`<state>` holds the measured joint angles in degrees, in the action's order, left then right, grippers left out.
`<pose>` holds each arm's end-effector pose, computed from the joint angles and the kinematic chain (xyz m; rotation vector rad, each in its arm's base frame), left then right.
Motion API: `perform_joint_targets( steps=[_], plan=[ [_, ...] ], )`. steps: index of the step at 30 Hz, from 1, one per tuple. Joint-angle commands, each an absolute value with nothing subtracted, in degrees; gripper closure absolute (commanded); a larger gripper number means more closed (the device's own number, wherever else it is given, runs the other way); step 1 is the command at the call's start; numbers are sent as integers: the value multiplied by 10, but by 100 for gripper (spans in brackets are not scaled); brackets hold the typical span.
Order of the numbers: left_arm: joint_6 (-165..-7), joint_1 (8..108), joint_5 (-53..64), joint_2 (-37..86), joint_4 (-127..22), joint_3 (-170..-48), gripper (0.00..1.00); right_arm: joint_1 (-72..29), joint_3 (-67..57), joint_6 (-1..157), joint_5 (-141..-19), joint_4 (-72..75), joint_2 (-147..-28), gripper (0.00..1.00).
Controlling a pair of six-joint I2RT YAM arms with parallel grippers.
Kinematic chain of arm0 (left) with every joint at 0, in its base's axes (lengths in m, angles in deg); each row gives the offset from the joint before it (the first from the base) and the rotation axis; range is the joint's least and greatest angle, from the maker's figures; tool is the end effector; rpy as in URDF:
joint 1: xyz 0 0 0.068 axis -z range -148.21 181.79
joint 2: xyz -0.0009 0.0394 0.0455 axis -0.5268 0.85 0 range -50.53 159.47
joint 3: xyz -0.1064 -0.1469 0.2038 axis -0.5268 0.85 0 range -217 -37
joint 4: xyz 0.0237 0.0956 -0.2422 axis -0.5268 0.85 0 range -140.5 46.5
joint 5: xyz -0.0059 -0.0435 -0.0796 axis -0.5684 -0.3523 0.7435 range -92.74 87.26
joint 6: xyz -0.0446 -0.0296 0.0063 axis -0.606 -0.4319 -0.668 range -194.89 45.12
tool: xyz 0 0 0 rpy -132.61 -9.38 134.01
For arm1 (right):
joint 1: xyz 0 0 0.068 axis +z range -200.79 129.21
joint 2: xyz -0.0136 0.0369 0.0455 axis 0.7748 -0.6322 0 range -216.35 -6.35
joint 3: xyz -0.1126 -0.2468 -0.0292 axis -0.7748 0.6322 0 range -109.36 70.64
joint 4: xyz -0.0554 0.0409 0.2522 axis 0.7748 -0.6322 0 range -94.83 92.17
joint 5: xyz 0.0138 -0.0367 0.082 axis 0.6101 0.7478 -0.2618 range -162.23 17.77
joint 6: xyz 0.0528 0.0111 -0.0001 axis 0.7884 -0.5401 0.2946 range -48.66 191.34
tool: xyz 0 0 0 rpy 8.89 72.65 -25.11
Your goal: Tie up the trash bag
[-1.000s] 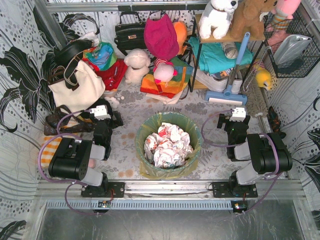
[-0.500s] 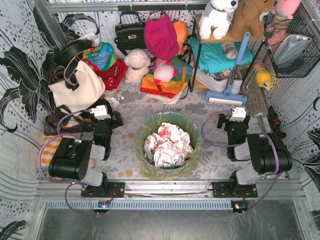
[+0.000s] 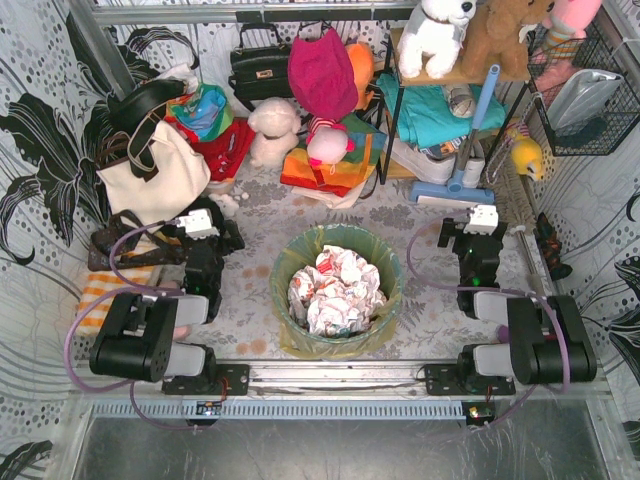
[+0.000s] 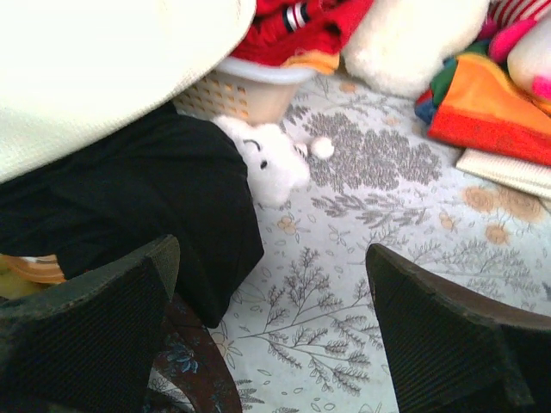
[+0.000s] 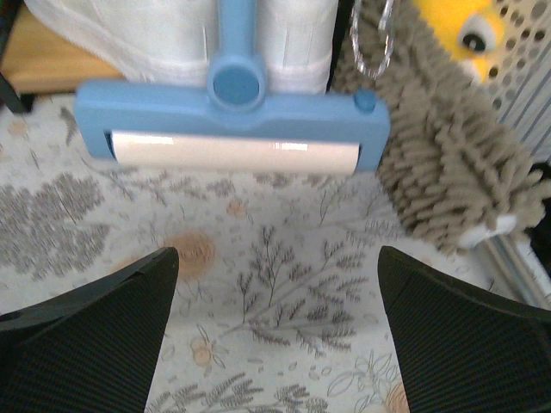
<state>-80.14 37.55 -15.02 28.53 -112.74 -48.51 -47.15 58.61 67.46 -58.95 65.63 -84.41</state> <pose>0.2268 -0.0152 0.1592 -0.1548 1.6541 0.0322 0.2283 0.0063 0.1674 0.0733 1.6160 -0.1903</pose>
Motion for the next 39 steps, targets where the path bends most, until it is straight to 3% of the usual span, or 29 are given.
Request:
perform_joint_targets(
  steps=[1,6,16,23,34,39],
  plan=[
    [-784,414,-260,229,-1083,-513,2,-474,519,697,-598,484,-760,3],
    [-874,450,-364,147,-843,-607,2,-474,435,742,-650,310,-697,3],
    [-1054,469,-307,1,-475,-766,2,-474,206,836,-764,-74,-694,3],
    [-1065,469,-198,-45,-322,-870,2,-474,86,873,-856,-259,-711,1],
    [-1022,470,12,9,-42,-1093,2,-470,-51,881,-983,-472,-712,18],
    [-1008,479,106,38,39,-1118,5,-386,-99,875,-961,-539,-730,22]
  ],
)
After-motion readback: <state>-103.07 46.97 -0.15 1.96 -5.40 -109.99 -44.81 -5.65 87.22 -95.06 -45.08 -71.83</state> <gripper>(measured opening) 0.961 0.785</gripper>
